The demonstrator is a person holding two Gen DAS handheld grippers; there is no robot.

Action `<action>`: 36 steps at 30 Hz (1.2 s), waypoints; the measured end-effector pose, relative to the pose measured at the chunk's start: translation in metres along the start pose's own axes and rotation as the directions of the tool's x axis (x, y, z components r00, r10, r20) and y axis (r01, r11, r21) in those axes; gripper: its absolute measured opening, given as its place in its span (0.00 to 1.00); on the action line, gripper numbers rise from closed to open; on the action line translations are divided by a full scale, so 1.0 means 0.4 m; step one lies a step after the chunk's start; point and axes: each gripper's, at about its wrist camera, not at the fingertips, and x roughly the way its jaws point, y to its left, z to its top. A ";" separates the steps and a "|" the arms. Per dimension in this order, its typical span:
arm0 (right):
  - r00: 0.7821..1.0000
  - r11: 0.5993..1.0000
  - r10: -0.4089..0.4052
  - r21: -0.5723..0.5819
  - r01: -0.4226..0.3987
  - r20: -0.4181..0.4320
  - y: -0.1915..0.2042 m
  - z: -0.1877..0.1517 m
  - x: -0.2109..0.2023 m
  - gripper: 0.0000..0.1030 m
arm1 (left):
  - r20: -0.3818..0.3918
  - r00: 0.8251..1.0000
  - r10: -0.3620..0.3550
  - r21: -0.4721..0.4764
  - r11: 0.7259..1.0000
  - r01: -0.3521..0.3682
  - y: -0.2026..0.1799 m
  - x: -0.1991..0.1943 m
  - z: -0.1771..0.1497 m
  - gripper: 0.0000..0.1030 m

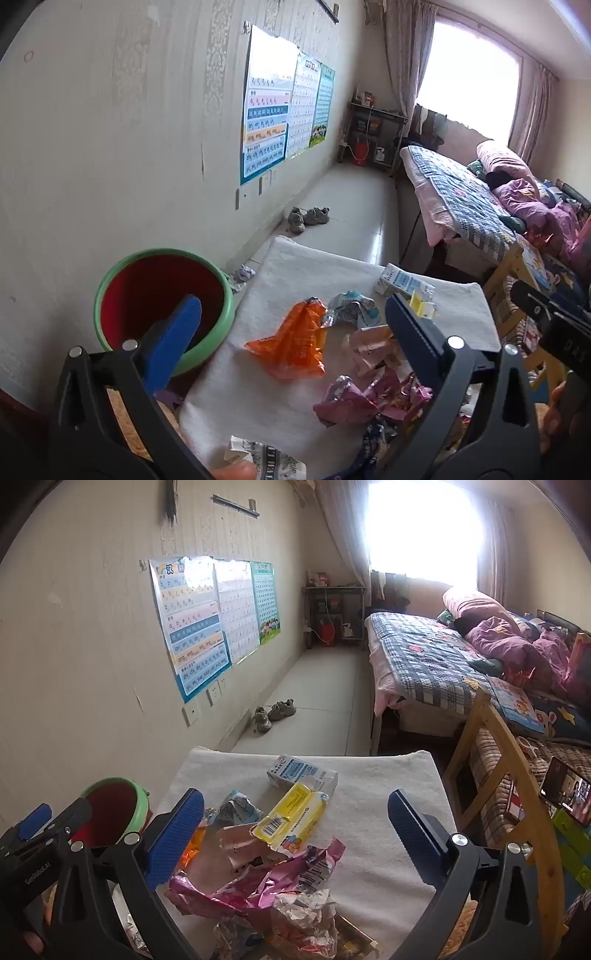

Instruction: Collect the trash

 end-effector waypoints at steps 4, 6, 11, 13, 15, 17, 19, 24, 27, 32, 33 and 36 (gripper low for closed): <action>1.000 1.000 0.004 0.006 -0.004 0.000 -0.003 -0.002 0.003 0.93 | 0.014 1.000 0.006 0.014 1.000 -0.006 0.010 0.006 0.009 0.95; 1.000 1.000 0.007 0.008 -0.007 -0.003 -0.001 0.001 0.004 0.93 | 0.038 0.999 -0.032 -0.004 0.999 0.032 0.025 -0.001 0.020 0.95; 1.000 1.000 0.003 0.000 -0.003 0.002 0.009 -0.001 0.009 0.93 | 0.087 0.996 -0.034 0.016 0.999 0.033 -0.006 -0.027 0.012 0.95; 1.000 1.000 0.004 0.000 -0.004 0.001 0.017 0.001 0.010 0.93 | 0.075 0.997 -0.032 0.021 0.999 0.030 -0.008 -0.019 0.011 0.95; 1.000 1.000 0.010 -0.002 -0.010 0.000 0.011 -0.003 0.010 0.93 | 0.053 0.998 -0.045 0.027 0.999 0.044 -0.010 -0.009 0.007 0.95; 1.000 1.000 0.011 -0.005 -0.011 0.000 0.012 -0.006 0.010 0.93 | 0.046 0.997 -0.065 0.028 0.998 0.064 -0.013 -0.010 0.001 0.95; 1.000 1.000 0.011 -0.006 -0.011 0.000 0.014 -0.005 0.009 0.93 | 0.046 0.996 -0.078 0.029 0.997 0.077 -0.013 -0.010 0.001 0.95; 1.000 1.000 0.013 -0.002 -0.013 -0.006 0.015 -0.008 0.012 0.93 | 0.053 0.996 -0.065 0.039 0.997 0.063 -0.019 -0.014 -0.002 0.95; 1.000 1.000 0.014 -0.001 -0.014 -0.006 0.015 -0.008 0.011 0.93 | 0.044 0.996 -0.077 0.035 0.997 0.076 -0.015 -0.012 -0.001 0.95; 1.000 1.000 0.016 -0.002 -0.016 -0.004 0.013 -0.008 0.010 0.93 | 0.024 0.996 -0.089 0.003 0.996 0.089 -0.006 -0.008 -0.004 0.95; 1.000 1.000 0.017 0.000 -0.017 -0.004 0.013 -0.008 0.010 0.93 | 0.017 0.996 -0.092 0.005 0.996 0.092 -0.006 -0.006 -0.005 0.95; 1.000 1.000 0.020 0.000 -0.020 -0.006 0.015 -0.010 0.011 0.93 | 0.017 0.996 -0.083 0.016 0.996 0.083 -0.011 -0.005 -0.009 0.95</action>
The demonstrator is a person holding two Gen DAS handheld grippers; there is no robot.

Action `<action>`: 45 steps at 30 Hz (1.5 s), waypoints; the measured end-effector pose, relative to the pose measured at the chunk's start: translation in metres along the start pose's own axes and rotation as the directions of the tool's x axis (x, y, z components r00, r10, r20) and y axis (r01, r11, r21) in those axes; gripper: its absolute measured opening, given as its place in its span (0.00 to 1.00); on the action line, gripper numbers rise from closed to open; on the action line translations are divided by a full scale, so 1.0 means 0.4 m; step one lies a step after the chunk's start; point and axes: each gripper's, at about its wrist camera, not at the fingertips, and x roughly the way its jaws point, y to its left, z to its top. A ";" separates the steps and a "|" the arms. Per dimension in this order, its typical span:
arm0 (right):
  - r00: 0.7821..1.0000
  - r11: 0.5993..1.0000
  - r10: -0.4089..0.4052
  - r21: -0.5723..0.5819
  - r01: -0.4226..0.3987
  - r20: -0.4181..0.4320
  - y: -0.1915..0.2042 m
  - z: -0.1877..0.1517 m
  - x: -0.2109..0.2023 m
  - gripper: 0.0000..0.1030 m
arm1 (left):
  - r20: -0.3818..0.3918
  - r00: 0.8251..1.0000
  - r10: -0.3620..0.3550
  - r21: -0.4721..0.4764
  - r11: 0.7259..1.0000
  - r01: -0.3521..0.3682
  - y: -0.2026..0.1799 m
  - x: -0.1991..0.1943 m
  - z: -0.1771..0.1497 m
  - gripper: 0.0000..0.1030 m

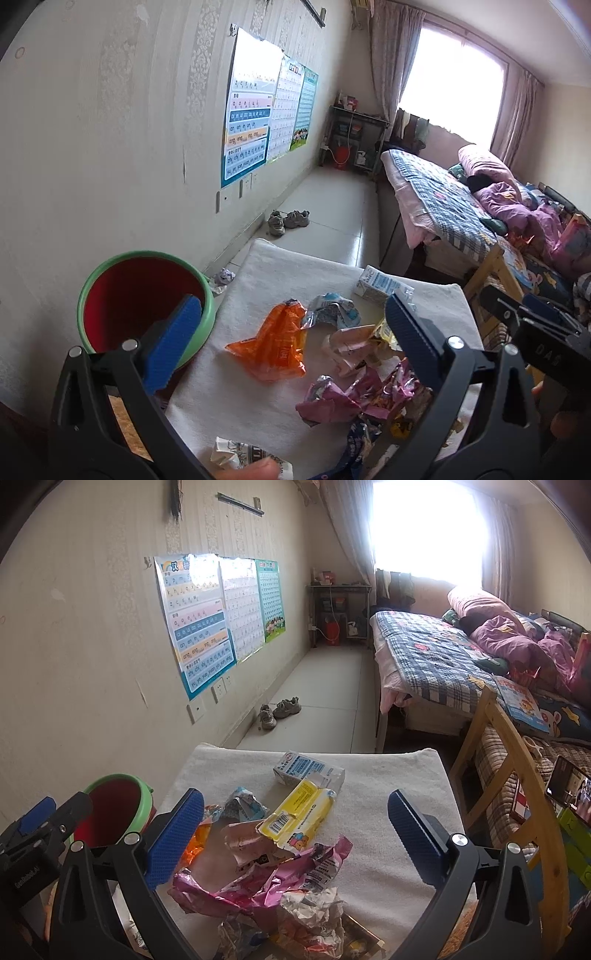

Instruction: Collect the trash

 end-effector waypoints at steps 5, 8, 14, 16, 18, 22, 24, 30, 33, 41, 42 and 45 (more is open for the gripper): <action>1.000 1.000 0.001 -0.005 -0.001 -0.003 0.004 0.002 0.003 0.93 | 0.009 1.000 0.015 0.017 1.000 -0.015 -0.006 -0.003 0.000 0.95; 1.000 1.000 0.002 -0.005 -0.002 -0.006 0.005 0.001 0.005 0.93 | 0.016 0.999 0.028 0.030 0.999 -0.028 -0.006 -0.006 0.000 0.95; 1.000 1.000 0.000 -0.011 -0.001 -0.015 0.007 -0.004 0.008 0.93 | 0.011 0.999 0.035 0.025 0.999 -0.035 -0.004 -0.006 0.003 0.95; 1.000 1.000 0.001 -0.012 -0.001 -0.019 0.007 -0.005 0.009 0.93 | 0.009 0.999 0.035 0.024 0.999 -0.035 -0.005 -0.006 0.004 0.95; 1.000 1.000 0.000 -0.012 0.000 -0.022 0.006 -0.008 0.010 0.93 | 0.010 0.999 0.036 0.026 0.999 -0.036 -0.005 -0.005 0.005 0.95; 1.000 1.000 0.000 -0.014 0.000 -0.024 0.006 -0.010 0.010 0.93 | 0.005 0.999 0.037 0.027 0.999 -0.037 -0.003 0.000 0.003 0.95; 1.000 1.000 0.000 -0.013 0.000 -0.023 0.005 -0.010 0.010 0.93 | 0.002 0.999 0.037 0.025 0.999 -0.037 -0.001 0.001 0.002 0.95; 1.000 1.000 0.001 -0.013 -0.002 -0.028 0.006 -0.012 0.013 0.93 | 0.002 0.999 0.035 0.030 0.999 -0.035 -0.001 0.003 -0.004 0.95; 0.999 1.000 0.001 -0.015 -0.002 -0.032 0.004 -0.018 0.014 0.93 | -0.004 0.999 0.034 0.030 0.999 -0.033 -0.002 0.003 -0.009 0.95; 0.999 1.000 0.002 -0.013 -0.003 -0.046 0.002 -0.023 0.021 0.93 | -0.009 0.999 0.040 0.034 0.999 -0.039 -0.002 0.003 -0.012 0.95; 0.999 1.000 0.003 -0.014 -0.003 -0.050 0.004 -0.020 0.023 0.93 | -0.011 0.999 0.041 0.037 0.999 -0.040 -0.001 0.003 -0.011 0.95; 0.998 1.000 0.002 -0.023 -0.004 -0.063 -0.002 -0.019 0.028 0.93 | -0.043 0.999 0.026 0.072 0.997 -0.023 0.017 0.003 -0.004 0.95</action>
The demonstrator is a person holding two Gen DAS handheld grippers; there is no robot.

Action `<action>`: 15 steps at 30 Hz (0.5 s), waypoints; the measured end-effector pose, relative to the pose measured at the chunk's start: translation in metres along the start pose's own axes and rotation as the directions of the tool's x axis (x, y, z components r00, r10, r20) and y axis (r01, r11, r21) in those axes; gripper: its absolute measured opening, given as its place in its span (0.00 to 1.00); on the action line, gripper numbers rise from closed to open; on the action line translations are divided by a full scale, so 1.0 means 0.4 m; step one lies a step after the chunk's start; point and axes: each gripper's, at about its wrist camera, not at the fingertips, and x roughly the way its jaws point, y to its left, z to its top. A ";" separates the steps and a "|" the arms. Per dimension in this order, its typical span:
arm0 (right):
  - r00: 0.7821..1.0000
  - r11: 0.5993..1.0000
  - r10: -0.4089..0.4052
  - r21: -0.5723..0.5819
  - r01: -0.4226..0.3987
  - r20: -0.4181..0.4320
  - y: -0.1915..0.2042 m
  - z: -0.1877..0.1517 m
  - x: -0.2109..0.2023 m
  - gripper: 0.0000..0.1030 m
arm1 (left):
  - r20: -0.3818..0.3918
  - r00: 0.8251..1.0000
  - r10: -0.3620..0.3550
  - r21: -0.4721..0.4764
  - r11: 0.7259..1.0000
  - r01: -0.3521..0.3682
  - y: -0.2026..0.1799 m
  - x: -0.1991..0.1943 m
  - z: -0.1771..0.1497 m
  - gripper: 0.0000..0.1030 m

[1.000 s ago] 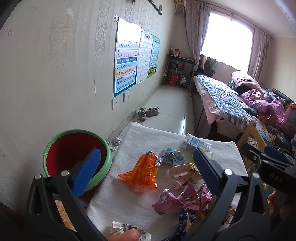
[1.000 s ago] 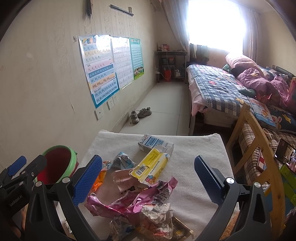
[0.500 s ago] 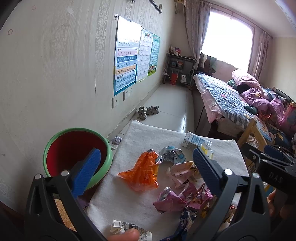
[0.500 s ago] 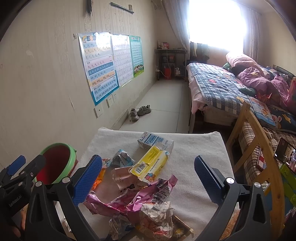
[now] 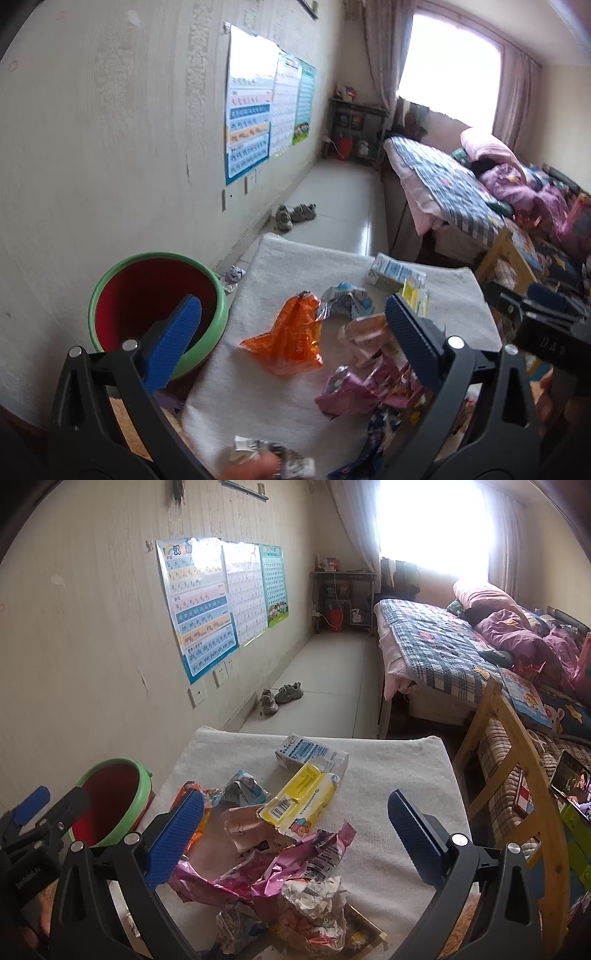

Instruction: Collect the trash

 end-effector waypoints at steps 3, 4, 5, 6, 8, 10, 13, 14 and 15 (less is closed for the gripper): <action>1.000 1.000 0.005 -0.004 -0.006 -0.019 -0.006 -0.001 0.011 0.93 | -0.036 0.999 -0.018 0.014 1.000 0.019 0.036 -0.002 -0.013 0.95; 1.000 1.000 0.005 -0.005 -0.005 -0.031 -0.007 -0.005 0.017 0.93 | -0.064 0.997 -0.036 0.020 0.999 0.038 0.051 -0.001 -0.026 0.95; 0.999 1.000 0.004 -0.006 -0.004 -0.042 -0.008 -0.008 0.024 0.93 | -0.095 0.994 -0.049 0.022 0.998 0.052 0.062 0.002 -0.040 0.95; 0.998 1.000 0.005 -0.006 -0.005 -0.060 -0.010 -0.014 0.034 0.93 | -0.146 0.987 -0.065 0.023 0.997 0.070 0.073 0.008 -0.064 0.95; 0.996 1.000 0.010 -0.007 -0.010 -0.085 -0.010 -0.023 0.049 0.93 | -0.238 0.967 -0.090 0.013 0.995 0.095 0.078 0.024 -0.105 0.95; 0.994 1.000 0.019 -0.010 -0.020 -0.109 -0.005 -0.031 0.061 0.93 | -0.343 0.930 -0.129 -0.020 0.991 0.130 0.075 0.053 -0.155 0.95; 0.991 0.999 0.038 -0.027 -0.042 -0.129 0.008 -0.039 0.067 0.93 | -0.488 0.858 -0.160 -0.060 0.987 0.150 0.061 0.112 -0.234 0.93; 0.991 0.998 0.040 -0.034 -0.045 -0.129 0.012 -0.039 0.066 0.93 | -0.523 0.838 -0.156 -0.069 0.988 0.141 0.057 0.133 -0.256 0.91; 0.991 0.998 0.043 -0.045 -0.049 -0.127 0.016 -0.040 0.065 0.93 | -0.547 0.823 -0.153 -0.077 0.988 0.133 0.057 0.146 -0.271 0.90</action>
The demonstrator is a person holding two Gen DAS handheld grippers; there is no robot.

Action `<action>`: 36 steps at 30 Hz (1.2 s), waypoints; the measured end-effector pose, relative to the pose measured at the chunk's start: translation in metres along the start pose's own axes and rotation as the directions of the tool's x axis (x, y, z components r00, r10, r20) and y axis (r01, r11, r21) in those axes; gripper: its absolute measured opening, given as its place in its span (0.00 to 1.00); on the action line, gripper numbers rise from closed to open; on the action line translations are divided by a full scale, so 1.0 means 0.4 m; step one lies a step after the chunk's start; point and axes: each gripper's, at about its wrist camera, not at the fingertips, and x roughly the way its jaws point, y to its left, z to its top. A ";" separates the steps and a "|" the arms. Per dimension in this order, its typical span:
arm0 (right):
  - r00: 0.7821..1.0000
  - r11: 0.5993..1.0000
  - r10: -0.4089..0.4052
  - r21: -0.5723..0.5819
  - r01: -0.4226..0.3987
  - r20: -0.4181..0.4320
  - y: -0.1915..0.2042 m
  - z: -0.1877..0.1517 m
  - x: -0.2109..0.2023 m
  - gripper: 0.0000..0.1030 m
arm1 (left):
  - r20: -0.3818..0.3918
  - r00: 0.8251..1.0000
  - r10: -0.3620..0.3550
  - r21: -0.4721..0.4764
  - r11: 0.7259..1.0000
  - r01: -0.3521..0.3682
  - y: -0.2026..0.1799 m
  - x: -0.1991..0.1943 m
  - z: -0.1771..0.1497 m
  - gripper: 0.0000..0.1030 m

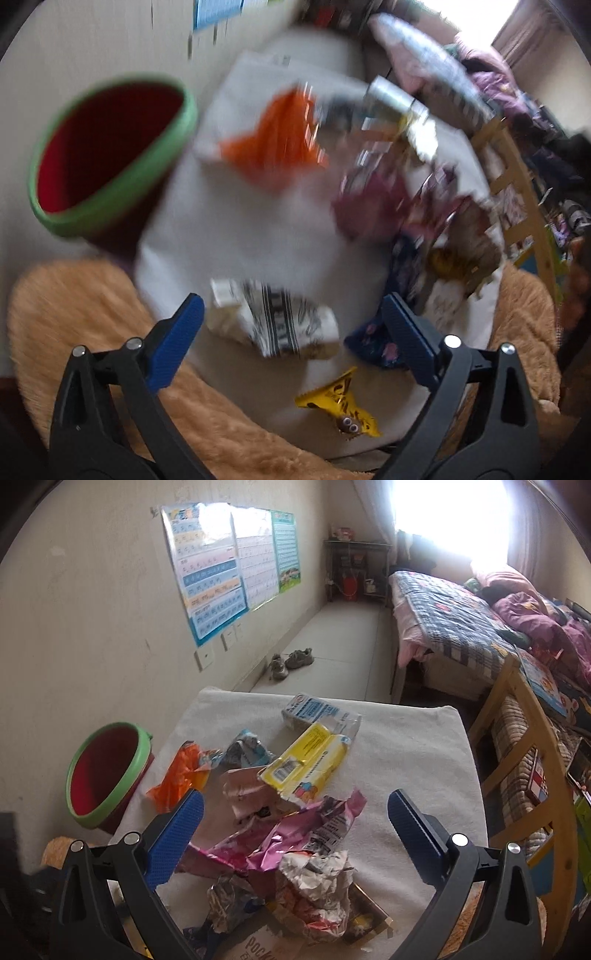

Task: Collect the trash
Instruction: 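Grasp the white printed paper wrapper with the left gripper while the right grasps a pink wrapper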

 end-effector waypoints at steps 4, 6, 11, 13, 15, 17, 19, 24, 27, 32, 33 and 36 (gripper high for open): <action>1.000 1.000 0.014 -0.005 -0.014 -0.012 0.002 -0.001 0.003 0.93 | -0.106 0.994 0.012 -0.024 1.000 -0.015 0.007 0.066 0.003 0.77; 0.999 0.999 0.035 -0.001 -0.036 -0.037 0.001 -0.004 0.013 0.93 | -0.118 0.993 0.018 -0.032 0.999 -0.022 0.011 0.082 0.002 0.72; 0.992 0.994 0.093 -0.041 -0.097 -0.090 0.029 -0.019 0.032 0.93 | -0.089 0.996 -0.016 -0.055 0.998 0.011 0.016 0.064 0.010 0.68; 0.988 0.989 0.114 -0.081 -0.123 -0.105 0.052 -0.028 0.038 0.93 | -0.048 0.999 -0.017 -0.060 0.998 0.015 0.020 0.045 0.010 0.68; 0.982 0.980 0.141 -0.124 -0.157 -0.128 0.078 -0.033 0.049 0.93 | 0.006 1.000 -0.011 -0.061 0.998 0.011 0.029 0.020 0.011 0.68; 0.970 0.964 0.175 -0.169 -0.204 -0.169 0.112 -0.042 0.073 0.93 | 0.052 0.999 0.012 -0.060 0.998 -0.009 0.031 -0.003 0.013 0.68; 0.959 0.949 0.192 -0.210 -0.236 -0.210 0.147 -0.053 0.097 0.93 | 0.095 0.995 0.038 -0.059 0.998 -0.032 0.033 -0.025 0.016 0.68; 0.923 0.914 0.235 -0.255 -0.316 -0.303 0.214 -0.081 0.160 0.85 | 0.188 0.975 0.121 -0.082 0.991 -0.107 0.055 -0.074 0.023 0.68; 0.911 0.909 0.222 -0.262 -0.323 -0.348 0.233 -0.096 0.202 0.72 | 0.200 0.969 0.143 -0.128 0.985 -0.119 0.083 -0.084 0.029 0.68; 0.879 0.910 0.230 -0.227 -0.346 -0.418 0.232 -0.114 0.248 0.36 | 0.211 0.966 0.152 -0.178 0.977 -0.115 0.110 -0.095 0.025 0.68; 0.877 0.910 0.245 -0.213 -0.355 -0.414 0.228 -0.112 0.244 0.32 | 0.217 0.964 0.152 -0.177 0.978 -0.114 0.112 -0.101 0.026 0.68; 0.876 0.906 0.295 -0.179 -0.383 -0.381 0.218 -0.083 0.210 0.23 | 0.251 0.955 0.160 -0.175 0.978 -0.117 0.117 -0.121 0.029 0.68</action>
